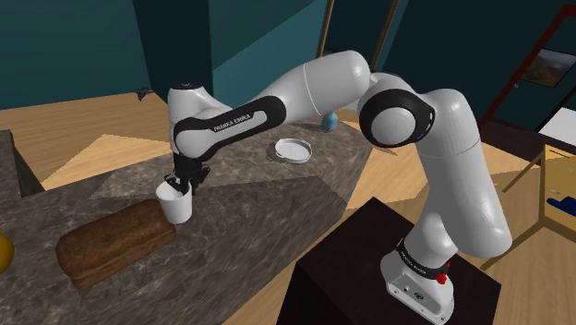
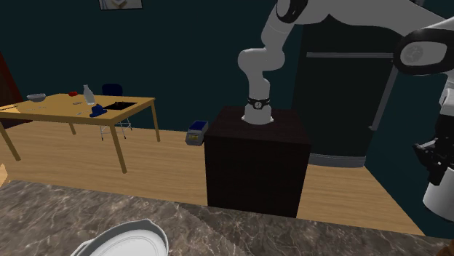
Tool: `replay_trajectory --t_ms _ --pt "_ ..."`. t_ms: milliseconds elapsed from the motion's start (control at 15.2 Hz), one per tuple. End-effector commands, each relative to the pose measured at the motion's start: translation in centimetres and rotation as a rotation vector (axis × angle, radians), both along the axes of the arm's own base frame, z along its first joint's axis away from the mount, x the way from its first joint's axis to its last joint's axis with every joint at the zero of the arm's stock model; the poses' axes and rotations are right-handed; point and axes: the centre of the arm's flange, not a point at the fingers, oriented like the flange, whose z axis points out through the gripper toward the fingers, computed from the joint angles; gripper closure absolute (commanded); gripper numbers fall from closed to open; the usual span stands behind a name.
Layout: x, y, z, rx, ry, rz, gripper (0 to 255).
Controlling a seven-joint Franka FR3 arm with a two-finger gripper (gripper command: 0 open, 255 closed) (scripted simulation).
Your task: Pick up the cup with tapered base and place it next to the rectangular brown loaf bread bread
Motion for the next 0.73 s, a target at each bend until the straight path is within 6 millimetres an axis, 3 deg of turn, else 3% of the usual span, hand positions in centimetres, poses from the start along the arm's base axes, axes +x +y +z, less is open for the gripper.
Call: replay_trajectory --t_ms 0,660 --pt "-0.1 0.0 -1.0 0.0 -0.001 0.0 255" --pt "-0.1 0.0 -6.3 0.0 -0.001 0.0 255"
